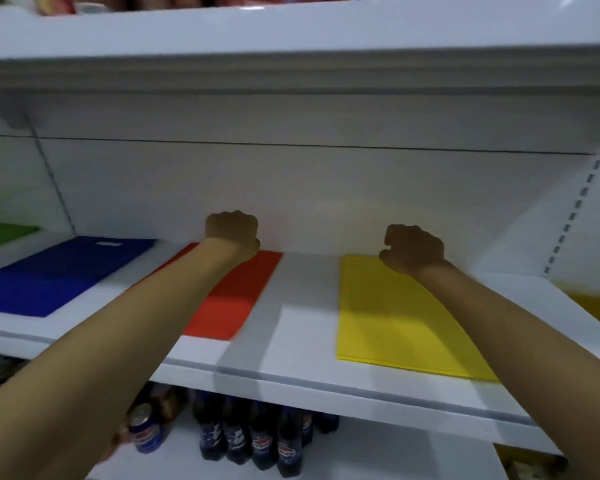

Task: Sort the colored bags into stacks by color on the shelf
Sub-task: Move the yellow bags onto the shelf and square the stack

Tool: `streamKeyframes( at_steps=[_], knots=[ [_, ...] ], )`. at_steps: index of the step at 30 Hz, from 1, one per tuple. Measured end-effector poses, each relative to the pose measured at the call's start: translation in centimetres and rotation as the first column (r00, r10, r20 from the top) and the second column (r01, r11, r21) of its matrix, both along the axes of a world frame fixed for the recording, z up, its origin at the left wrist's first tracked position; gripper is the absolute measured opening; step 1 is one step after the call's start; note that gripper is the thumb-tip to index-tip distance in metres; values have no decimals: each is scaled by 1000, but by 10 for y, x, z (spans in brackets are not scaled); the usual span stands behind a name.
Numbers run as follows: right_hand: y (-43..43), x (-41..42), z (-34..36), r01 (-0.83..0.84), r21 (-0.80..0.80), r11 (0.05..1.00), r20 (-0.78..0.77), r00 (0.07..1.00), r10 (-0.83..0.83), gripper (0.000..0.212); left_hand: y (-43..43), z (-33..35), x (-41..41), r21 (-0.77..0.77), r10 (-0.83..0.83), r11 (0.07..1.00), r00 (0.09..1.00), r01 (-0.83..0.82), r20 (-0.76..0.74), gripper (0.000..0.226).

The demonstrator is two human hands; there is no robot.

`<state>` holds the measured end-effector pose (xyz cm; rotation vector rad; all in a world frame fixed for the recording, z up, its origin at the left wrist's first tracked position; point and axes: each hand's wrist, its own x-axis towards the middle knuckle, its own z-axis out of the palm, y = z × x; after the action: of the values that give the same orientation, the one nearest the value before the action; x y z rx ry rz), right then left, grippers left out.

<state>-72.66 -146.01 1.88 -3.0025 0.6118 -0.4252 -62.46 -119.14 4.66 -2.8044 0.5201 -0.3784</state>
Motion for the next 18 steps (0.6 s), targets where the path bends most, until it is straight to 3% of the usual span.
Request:
streamKeyframes(
  at_steps=[4,8,13,18],
  knots=[
    [75,42,16,-132,-2,991,2,991,132,29,75,10,10,3,166,986,986,-166,-14,27],
    [170,83,29,-282,-50,958,0,959,283,31,169,12,8,-39,259,966,964,-257,64,24],
    [311,114,33,-459,-116,881,-49,888,457,36,293,13,3,-106,405,912,909,-396,92,30],
    [455,129,34,-604,-176,777,-36,793,608,28,420,2,-8,-119,533,843,845,-524,55,22]
  ],
)
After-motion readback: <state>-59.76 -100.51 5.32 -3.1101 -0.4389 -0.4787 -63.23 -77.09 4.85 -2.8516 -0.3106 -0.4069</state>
